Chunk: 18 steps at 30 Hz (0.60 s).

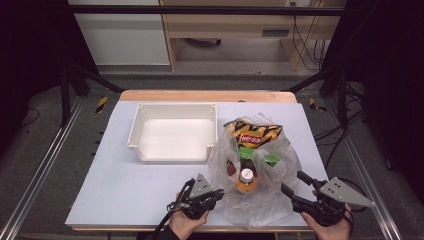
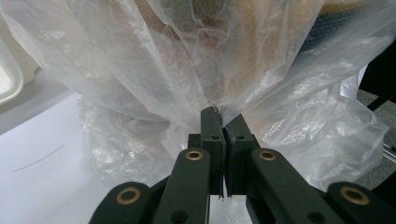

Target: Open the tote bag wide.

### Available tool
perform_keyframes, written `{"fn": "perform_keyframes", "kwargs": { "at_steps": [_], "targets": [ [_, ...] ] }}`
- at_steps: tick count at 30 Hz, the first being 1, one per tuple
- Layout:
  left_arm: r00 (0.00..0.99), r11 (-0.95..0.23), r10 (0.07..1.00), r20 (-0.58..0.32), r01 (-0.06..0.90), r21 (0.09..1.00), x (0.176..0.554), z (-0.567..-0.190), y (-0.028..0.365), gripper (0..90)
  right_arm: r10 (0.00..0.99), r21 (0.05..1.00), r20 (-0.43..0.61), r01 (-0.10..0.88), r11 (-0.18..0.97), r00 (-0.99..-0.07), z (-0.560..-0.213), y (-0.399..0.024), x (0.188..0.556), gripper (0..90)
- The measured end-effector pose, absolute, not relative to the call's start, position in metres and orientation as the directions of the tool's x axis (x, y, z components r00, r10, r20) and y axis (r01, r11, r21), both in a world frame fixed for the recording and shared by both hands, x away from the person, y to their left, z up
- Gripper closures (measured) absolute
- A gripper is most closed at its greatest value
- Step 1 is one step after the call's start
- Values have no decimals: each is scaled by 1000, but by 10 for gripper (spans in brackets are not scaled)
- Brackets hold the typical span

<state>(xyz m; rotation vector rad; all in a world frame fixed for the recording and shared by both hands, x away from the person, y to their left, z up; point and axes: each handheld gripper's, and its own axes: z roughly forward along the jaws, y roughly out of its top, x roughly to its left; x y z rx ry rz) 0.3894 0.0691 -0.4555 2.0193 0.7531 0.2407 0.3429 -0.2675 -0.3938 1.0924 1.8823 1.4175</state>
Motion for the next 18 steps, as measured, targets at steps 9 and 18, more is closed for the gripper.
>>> {"fn": "perform_keyframes", "kwargs": {
  "at_steps": [9,18],
  "targets": [
    [789,-368,601,-124,411,834,392,-457,71,884,841,947,1,272,174,-541,-385,-239,377,427],
    [789,-368,600,-128,415,832,393,-459,70,887,833,921,39,343,184,-552,-399,-252,374,900]
  ]
}}
